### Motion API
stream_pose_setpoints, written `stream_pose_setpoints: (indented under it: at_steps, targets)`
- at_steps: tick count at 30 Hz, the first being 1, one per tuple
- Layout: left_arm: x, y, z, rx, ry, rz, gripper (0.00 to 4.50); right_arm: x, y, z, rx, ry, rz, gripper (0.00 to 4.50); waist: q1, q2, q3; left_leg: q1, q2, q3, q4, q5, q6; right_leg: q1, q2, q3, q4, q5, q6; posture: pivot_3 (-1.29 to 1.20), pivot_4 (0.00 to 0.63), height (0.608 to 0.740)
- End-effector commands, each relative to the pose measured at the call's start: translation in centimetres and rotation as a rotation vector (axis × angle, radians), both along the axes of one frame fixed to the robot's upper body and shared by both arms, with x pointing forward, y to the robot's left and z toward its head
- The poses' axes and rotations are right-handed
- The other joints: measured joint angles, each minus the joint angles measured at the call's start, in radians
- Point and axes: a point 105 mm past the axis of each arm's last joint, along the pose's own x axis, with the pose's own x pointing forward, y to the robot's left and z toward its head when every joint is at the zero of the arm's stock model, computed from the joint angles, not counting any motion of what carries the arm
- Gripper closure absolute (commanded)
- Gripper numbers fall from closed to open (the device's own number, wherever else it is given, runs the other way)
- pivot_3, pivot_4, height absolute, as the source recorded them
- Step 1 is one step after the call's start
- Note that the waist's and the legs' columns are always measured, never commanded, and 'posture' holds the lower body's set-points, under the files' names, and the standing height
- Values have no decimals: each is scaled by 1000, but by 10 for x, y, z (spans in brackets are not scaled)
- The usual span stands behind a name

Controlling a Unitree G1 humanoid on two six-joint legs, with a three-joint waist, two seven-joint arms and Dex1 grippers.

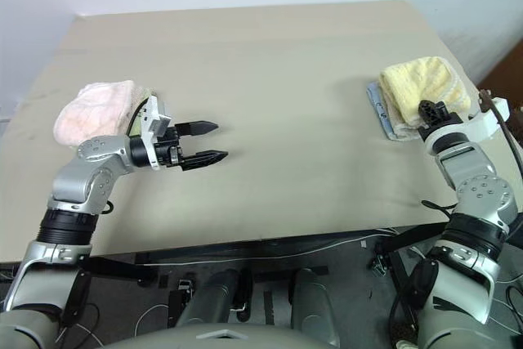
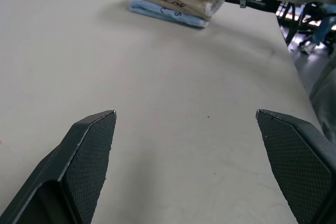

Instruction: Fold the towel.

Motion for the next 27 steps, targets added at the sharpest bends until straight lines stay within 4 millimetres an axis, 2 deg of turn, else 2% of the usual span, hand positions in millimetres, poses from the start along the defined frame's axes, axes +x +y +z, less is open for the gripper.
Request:
stream_pose_setpoints:
  at_steps: [1,3,4,9,15,17,19,22,24,27]
  targets:
    - [-3,2,21,-32,-46,-13,0,-4,-4,21,25,-70,-10,2769,0,0,0,0,0,0,0,0,0,0,0,0,0,0,0,0,150,740]
    - [-2,3,21,-19,-52,-3,0,-5,-8,21,28,-67,-28,2115,2,0,0,0,0,0,0,0,0,0,0,0,0,0,0,0,150,740]
    - [-2,4,20,-17,-50,-1,0,-7,-11,24,44,-79,-33,1636,2,0,0,0,0,0,0,0,0,0,0,0,0,0,0,0,150,740]
    - [-3,3,19,-19,-45,-2,0,-17,-19,35,42,-103,-32,95,2,0,0,0,0,0,0,0,0,0,0,0,0,0,0,0,150,740]
    - [0,2,25,-26,-51,-5,0,-43,-31,45,65,-147,-50,36,5,0,0,0,0,0,0,0,0,0,0,0,0,0,0,0,150,740]
    - [1,2,27,-28,-53,-6,0,-52,-32,48,57,-157,-38,36,4,0,0,0,0,0,0,0,0,0,0,0,0,0,0,0,150,740]
    - [2,3,28,-24,-63,-8,0,-68,-27,51,30,-163,17,36,4,0,0,0,0,0,0,0,0,0,0,0,0,0,0,0,150,740]
    - [4,7,36,-42,-101,16,0,-83,4,40,-158,-79,160,36,5,1,0,0,0,0,0,0,0,0,0,0,0,0,0,0,150,740]
    - [4,12,41,-64,-101,31,0,-89,41,35,-333,-57,308,36,-2,2,-1,0,0,0,0,0,0,0,0,0,0,-1,0,0,150,740]
    - [-4,17,42,-60,-77,28,0,-99,97,23,-501,-67,597,36,-10,3,-1,1,1,1,1,0,0,1,0,1,1,-2,-2,0,150,740]
